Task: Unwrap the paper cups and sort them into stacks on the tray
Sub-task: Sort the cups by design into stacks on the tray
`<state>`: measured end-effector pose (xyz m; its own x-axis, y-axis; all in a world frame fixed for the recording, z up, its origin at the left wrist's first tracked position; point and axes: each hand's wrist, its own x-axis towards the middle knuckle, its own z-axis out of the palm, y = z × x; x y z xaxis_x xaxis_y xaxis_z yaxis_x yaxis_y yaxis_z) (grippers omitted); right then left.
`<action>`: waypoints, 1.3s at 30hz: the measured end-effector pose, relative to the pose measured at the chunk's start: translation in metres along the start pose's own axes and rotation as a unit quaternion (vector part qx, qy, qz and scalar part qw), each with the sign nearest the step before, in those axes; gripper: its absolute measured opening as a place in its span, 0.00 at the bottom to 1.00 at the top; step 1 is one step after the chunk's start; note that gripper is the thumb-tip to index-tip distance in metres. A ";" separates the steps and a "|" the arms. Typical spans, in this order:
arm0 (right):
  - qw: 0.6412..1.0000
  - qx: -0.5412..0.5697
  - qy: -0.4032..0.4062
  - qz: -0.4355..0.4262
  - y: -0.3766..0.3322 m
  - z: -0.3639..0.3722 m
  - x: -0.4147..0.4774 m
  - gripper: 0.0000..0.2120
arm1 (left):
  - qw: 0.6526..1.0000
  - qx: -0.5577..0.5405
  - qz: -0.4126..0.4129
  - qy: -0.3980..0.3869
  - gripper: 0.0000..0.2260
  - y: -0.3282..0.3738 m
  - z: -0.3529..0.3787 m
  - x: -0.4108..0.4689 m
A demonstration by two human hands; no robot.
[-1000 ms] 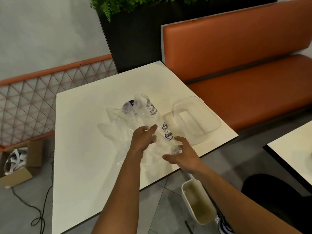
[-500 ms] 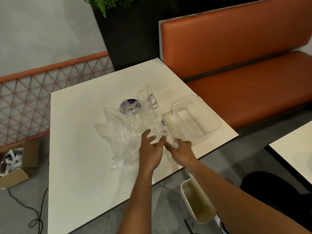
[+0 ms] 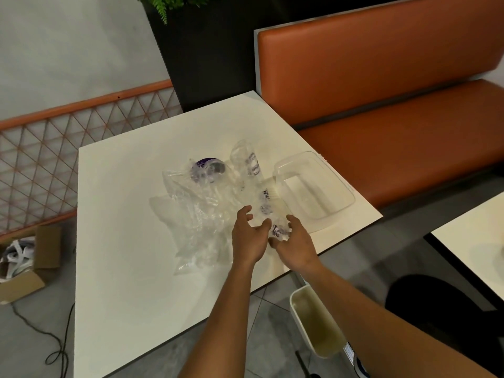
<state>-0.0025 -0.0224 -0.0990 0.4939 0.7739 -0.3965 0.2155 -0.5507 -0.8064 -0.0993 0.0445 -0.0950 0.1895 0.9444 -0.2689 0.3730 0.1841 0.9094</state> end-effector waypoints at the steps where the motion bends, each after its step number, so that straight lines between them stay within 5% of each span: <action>1: 1.000 -0.004 0.008 -0.005 0.001 0.001 -0.002 0.39 | 1.000 -0.002 0.001 0.004 0.26 -0.001 0.000 -0.002; 8: 0.990 -0.036 0.099 -0.094 -0.002 -0.012 -0.029 0.27 | 0.993 -0.094 0.033 0.066 0.15 0.004 -0.001 -0.028; 17: 0.959 0.141 0.157 -0.190 -0.014 -0.088 -0.103 0.11 | 0.970 -0.229 0.072 0.030 0.06 0.069 0.011 -0.101; 32: 0.913 0.173 0.316 -0.193 0.086 -0.249 -0.273 0.09 | 0.908 -0.189 0.248 -0.281 0.06 0.131 0.120 -0.274; 39: 0.889 0.157 0.417 -0.101 0.160 -0.293 -0.353 0.07 | 0.857 -0.140 0.233 -0.437 0.08 0.111 0.197 -0.343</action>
<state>0.1042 -0.4754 0.0407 0.9531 0.2736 0.1295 0.1907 -0.2106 -0.9588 0.0561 -0.3124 0.0355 0.9125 0.3909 0.1208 -0.1382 0.0168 0.9903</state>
